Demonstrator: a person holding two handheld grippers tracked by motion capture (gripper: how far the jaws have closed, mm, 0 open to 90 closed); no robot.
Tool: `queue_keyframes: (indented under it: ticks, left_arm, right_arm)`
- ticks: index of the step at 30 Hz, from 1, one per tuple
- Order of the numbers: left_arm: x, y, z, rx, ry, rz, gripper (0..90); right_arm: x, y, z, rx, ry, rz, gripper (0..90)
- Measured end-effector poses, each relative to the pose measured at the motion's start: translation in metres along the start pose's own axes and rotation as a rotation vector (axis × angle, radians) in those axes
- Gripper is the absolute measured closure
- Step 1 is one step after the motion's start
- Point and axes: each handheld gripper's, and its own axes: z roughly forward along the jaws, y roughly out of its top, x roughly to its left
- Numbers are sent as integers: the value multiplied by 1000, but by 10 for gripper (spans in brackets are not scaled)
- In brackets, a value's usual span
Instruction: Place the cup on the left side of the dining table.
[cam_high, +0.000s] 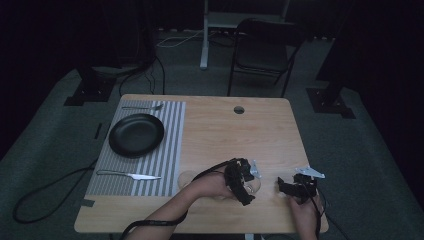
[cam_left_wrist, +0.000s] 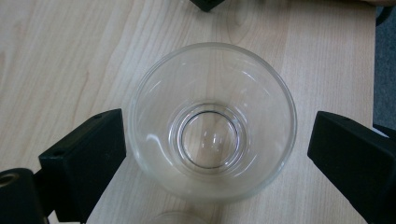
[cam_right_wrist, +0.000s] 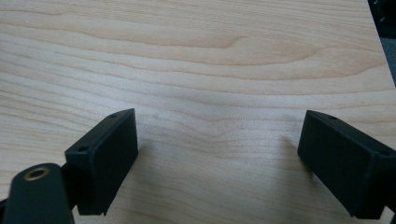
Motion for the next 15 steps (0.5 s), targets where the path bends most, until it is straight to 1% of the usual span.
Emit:
queue_keyframes:
  ticks: [1,2,3,4,5,7,9,11,12,13,15]
  left_arm:
    - [2,1,2,21,-1,-8,48]
    - [3,2,3,34,-15,-24,48]
    - [5,3,4,44,-7,-39,48]
    - [6,4,4,55,3,-46,48]
    - [7,5,5,56,-5,-50,48]
    - [6,7,6,56,-5,-48,49]
    - [3,8,7,57,-6,-37,104]
    - [1,11,8,61,-11,-30,107]
    - [0,12,8,61,-3,-23,112]
    - [0,13,9,67,13,-19,144]
    - [-1,15,12,93,22,-28,150]
  right_arm:
    - [0,0,0,0,0,0,116]
    - [0,0,0,0,0,0,116]
    - [0,0,0,-1,0,1,116]
    - [0,0,0,0,0,1,116]
    - [0,0,0,0,0,1,116]
    - [0,0,0,0,0,1,116]
    - [0,0,0,0,0,1,117]
    - [0,0,0,0,0,2,116]
    - [0,0,0,0,0,1,116]
    - [0,0,0,0,0,1,117]
    - [0,0,0,0,0,1,117]
